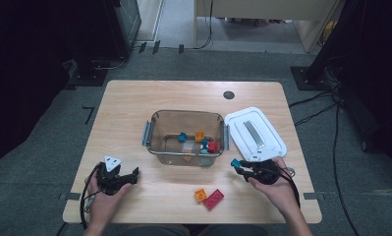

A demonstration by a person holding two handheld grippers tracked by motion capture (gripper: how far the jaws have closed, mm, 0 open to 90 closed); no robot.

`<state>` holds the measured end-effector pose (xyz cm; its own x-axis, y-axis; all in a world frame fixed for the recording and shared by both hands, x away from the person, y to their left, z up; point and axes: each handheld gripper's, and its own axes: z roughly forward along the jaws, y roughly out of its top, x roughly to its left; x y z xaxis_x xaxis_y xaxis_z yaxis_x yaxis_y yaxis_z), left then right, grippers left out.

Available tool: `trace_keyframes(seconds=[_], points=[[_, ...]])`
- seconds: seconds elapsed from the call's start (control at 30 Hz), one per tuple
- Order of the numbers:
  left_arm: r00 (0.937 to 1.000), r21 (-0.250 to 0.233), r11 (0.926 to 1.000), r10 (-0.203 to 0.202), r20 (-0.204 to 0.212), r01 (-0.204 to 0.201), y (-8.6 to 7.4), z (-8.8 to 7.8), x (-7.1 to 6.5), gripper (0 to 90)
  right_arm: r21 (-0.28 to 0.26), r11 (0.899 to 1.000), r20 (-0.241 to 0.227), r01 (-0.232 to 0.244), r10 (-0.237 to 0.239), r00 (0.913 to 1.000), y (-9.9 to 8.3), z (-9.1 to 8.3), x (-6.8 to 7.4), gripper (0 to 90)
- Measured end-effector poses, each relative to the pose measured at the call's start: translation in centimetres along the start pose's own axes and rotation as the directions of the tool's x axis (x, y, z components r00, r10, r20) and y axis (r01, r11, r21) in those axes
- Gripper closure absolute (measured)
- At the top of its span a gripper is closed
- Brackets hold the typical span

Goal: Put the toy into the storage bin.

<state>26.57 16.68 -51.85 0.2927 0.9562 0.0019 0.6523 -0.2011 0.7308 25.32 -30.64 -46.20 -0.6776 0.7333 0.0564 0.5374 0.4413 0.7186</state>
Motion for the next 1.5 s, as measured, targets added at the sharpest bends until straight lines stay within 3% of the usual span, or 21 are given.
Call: trace_keyframes(seconds=[0.43, 0.67, 0.9, 1.2, 1.5], points=[[1.0, 0.0, 1.0, 0.0, 0.0, 0.0, 0.0, 0.0, 0.0, 13.2, -0.018, 1.0, 0.044, 0.012, -0.011, 0.999, 4.0, -3.2, -1.8, 67.9], [1.0, -0.001, 1.0, -0.001, 0.0, 0.001, 0.0, 0.0, 0.0, 13.2, -0.038, 0.999, 0.033, -0.006, 0.007, 0.9994, 6.5, -4.1, -2.4, 67.9], [1.0, -0.001, 1.0, 0.0, 0.0, 0.0, 0.0, 0.0, 0.0, 13.2, -0.054, 0.998, 0.015, 0.01, -0.009, 0.9999, 9.4, -4.5, -2.2, 67.9], [1.0, 0.0, 1.0, 0.001, -0.001, -0.001, 0.0, 0.0, 0.0, 13.2, -0.056, 0.996, -0.023, 0.064, -0.066, 0.9976, 12.9, -3.7, -1.2, 67.9], [1.0, -0.001, 1.0, 0.0, -0.001, 0.0, 0.0, 0.0, 0.0, 13.2, -0.01, 0.993, -0.071, 0.118, -0.118, 0.9904, 15.2, -1.2, 0.5, 67.9]])
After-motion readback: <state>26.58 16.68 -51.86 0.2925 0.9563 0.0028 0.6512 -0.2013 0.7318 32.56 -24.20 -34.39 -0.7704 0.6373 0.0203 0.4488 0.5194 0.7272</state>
